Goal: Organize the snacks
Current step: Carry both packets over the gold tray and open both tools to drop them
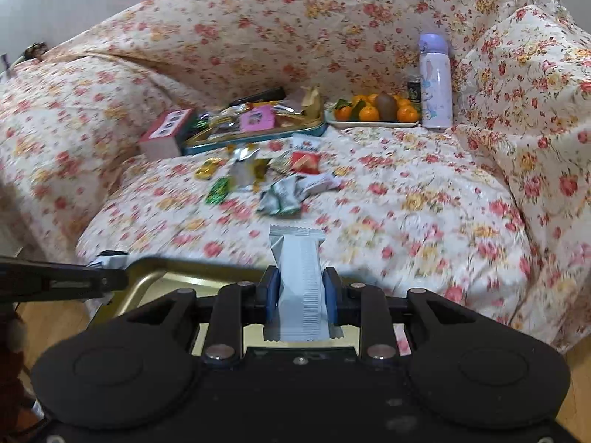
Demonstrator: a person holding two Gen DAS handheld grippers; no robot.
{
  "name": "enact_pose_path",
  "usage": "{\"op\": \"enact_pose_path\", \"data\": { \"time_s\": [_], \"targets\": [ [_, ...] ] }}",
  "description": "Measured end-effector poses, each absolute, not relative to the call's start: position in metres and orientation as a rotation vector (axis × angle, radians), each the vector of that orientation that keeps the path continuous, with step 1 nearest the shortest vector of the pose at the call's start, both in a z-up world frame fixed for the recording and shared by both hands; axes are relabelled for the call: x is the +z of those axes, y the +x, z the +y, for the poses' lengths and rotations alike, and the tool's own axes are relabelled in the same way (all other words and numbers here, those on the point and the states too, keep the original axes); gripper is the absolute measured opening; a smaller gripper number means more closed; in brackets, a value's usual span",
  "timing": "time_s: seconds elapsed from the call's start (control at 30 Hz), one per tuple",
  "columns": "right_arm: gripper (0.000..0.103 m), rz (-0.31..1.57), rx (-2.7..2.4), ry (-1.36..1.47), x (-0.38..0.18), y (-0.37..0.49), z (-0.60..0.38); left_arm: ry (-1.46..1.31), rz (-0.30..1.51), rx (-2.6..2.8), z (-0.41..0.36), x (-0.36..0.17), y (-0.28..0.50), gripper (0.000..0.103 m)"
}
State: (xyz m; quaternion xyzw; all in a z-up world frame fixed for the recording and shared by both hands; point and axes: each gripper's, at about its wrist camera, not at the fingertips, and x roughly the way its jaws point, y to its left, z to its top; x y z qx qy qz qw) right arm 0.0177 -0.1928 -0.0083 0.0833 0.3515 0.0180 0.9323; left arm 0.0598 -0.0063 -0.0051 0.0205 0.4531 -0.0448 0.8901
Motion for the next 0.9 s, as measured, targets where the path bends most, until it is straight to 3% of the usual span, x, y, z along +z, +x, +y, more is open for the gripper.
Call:
{"op": "enact_pose_path", "data": {
  "time_s": [0.33,0.9],
  "targets": [
    [0.028,0.72,0.077,0.156,-0.005,-0.031,-0.173,0.06,0.946,-0.087,-0.015,-0.012,0.019,0.042],
    [0.028,0.831,0.075,0.11,-0.026,-0.033,-0.165,0.054,1.044,-0.078,-0.011,-0.034,0.017,0.042]
  ]
}}
